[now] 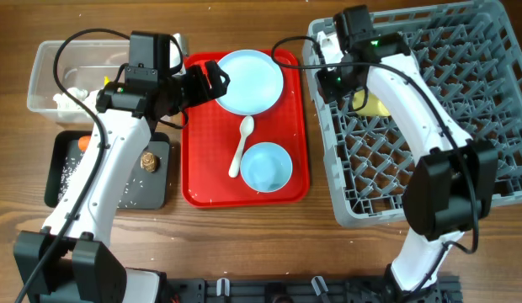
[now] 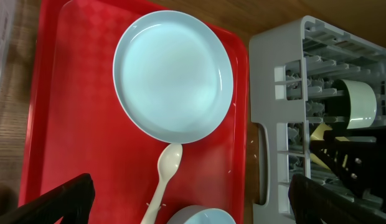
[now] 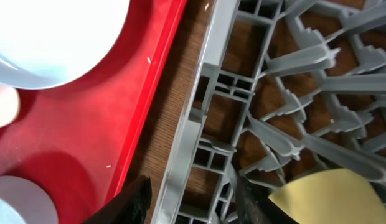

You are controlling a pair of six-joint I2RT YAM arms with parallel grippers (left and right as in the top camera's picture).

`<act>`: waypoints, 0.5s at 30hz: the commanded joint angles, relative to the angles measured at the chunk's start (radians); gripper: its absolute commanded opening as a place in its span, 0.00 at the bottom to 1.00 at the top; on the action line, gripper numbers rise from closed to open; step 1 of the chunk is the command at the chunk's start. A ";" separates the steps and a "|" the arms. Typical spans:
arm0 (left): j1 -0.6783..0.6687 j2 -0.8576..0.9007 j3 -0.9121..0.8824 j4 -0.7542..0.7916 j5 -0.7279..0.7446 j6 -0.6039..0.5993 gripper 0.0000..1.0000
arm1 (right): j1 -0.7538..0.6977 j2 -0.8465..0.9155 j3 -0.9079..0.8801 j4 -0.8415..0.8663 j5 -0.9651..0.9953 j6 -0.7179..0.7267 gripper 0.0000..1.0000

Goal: Sort waste into correct bins and load items into the dishwasher rack
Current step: 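Move the right gripper left to the rack edge near the red tray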

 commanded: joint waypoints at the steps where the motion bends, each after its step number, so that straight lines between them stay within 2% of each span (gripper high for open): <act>1: 0.004 -0.011 0.023 0.003 -0.006 0.005 1.00 | 0.002 0.040 0.001 -0.002 -0.021 0.000 0.45; 9: 0.004 -0.011 0.023 0.003 -0.006 0.005 1.00 | 0.002 0.046 0.000 0.020 -0.027 0.002 0.33; 15: 0.004 -0.011 0.023 0.003 -0.006 0.005 1.00 | 0.002 0.057 0.000 0.027 -0.040 0.028 0.31</act>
